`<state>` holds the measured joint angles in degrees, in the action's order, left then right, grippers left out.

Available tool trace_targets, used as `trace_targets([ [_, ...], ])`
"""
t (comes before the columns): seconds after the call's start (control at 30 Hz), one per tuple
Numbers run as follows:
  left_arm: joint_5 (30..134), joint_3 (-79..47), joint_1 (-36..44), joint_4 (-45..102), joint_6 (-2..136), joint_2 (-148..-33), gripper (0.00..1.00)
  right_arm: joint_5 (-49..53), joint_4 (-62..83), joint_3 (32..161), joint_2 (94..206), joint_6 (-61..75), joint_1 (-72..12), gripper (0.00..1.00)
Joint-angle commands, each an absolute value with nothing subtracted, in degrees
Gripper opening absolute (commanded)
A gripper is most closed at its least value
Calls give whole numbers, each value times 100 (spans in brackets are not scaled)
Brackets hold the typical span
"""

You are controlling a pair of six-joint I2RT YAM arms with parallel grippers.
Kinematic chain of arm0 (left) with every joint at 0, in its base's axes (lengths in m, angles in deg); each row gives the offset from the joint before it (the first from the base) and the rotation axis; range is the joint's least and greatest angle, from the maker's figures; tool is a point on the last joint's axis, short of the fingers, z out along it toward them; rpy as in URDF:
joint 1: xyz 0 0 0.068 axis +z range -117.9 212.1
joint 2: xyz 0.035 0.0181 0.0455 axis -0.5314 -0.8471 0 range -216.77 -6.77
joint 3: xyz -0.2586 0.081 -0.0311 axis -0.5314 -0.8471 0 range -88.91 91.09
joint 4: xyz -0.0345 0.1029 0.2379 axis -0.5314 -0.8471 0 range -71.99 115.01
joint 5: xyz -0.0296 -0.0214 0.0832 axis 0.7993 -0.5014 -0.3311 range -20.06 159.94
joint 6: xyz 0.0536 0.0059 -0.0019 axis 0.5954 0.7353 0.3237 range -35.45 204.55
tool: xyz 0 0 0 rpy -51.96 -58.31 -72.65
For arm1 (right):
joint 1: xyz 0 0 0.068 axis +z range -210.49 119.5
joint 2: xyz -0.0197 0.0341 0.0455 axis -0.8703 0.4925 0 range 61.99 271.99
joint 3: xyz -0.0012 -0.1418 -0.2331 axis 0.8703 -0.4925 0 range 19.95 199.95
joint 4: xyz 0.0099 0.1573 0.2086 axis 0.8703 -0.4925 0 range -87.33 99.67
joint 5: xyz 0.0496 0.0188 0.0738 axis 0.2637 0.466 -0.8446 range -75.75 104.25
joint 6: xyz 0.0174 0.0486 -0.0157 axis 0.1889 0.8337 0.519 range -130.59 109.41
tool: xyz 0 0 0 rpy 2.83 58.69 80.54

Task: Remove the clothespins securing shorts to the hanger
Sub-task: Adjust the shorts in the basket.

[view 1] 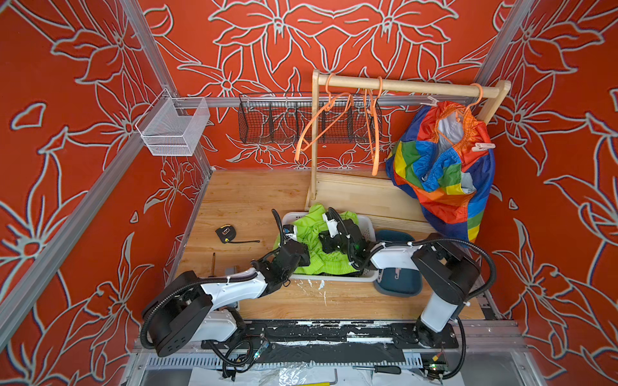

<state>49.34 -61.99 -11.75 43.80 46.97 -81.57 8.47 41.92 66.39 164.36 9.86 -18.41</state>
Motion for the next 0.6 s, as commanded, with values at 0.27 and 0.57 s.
trace_targets([
  [0.27,4211,-6213,-1142,3700,4763,-8525,0,819,4548,6259,16501,1076,-1936,12],
  [0.57,4408,-5701,-1123,3495,4879,-8250,0,940,2750,6290,14505,324,-1936,41],
])
